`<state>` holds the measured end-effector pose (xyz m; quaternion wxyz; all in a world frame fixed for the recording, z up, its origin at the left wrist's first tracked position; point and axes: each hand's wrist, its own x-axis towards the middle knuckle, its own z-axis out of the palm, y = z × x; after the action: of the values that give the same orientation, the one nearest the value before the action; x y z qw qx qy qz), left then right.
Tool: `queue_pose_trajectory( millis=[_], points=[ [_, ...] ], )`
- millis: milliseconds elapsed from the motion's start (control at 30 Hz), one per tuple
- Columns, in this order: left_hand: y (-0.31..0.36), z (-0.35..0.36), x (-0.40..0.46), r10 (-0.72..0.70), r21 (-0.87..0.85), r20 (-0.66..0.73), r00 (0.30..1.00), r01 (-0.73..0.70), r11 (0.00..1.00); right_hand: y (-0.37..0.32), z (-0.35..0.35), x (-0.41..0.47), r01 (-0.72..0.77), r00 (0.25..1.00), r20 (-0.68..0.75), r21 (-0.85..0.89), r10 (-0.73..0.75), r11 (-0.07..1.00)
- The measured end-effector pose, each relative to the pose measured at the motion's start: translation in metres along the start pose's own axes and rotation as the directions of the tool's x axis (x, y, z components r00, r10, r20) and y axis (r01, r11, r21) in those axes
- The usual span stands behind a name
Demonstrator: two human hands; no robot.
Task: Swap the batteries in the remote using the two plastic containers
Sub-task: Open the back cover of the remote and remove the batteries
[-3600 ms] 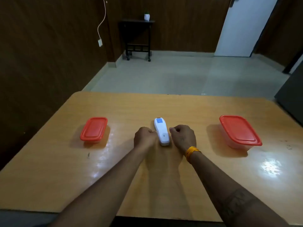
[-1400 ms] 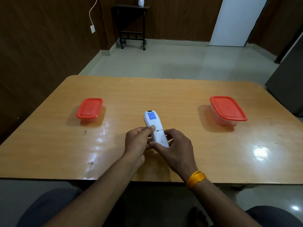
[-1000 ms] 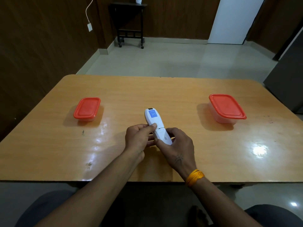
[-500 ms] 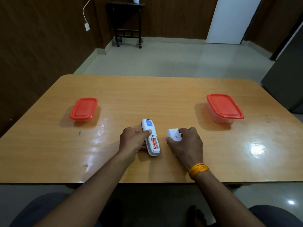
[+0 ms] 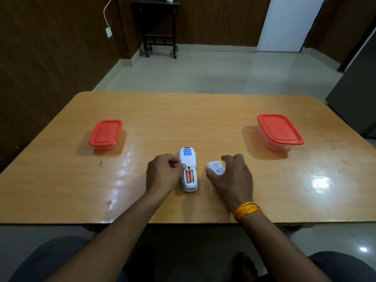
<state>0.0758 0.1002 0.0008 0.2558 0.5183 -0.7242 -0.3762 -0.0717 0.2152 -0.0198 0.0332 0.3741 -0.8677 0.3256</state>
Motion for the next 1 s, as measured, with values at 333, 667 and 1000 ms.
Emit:
queue_pose_trajectory(
  millis=[333,667,1000],
  points=[
    [-0.001,-0.001,-0.016,0.347,0.342,0.193,0.918,-0.395,0.853,-0.029,0.015,-0.011,0.052,0.968,0.233,0.188,-0.095,0.981],
    [0.011,-0.001,-0.007,0.231,0.335,0.253,0.94,-0.309,0.89,-0.029,0.019,-0.009,-0.017,0.956,0.288,0.229,-0.051,0.973],
    [0.024,-0.01,-0.004,0.131,0.18,0.25,0.959,-0.179,0.967,-0.031,0.021,-0.011,-0.071,0.955,0.295,0.253,-0.007,0.965]
  ],
)
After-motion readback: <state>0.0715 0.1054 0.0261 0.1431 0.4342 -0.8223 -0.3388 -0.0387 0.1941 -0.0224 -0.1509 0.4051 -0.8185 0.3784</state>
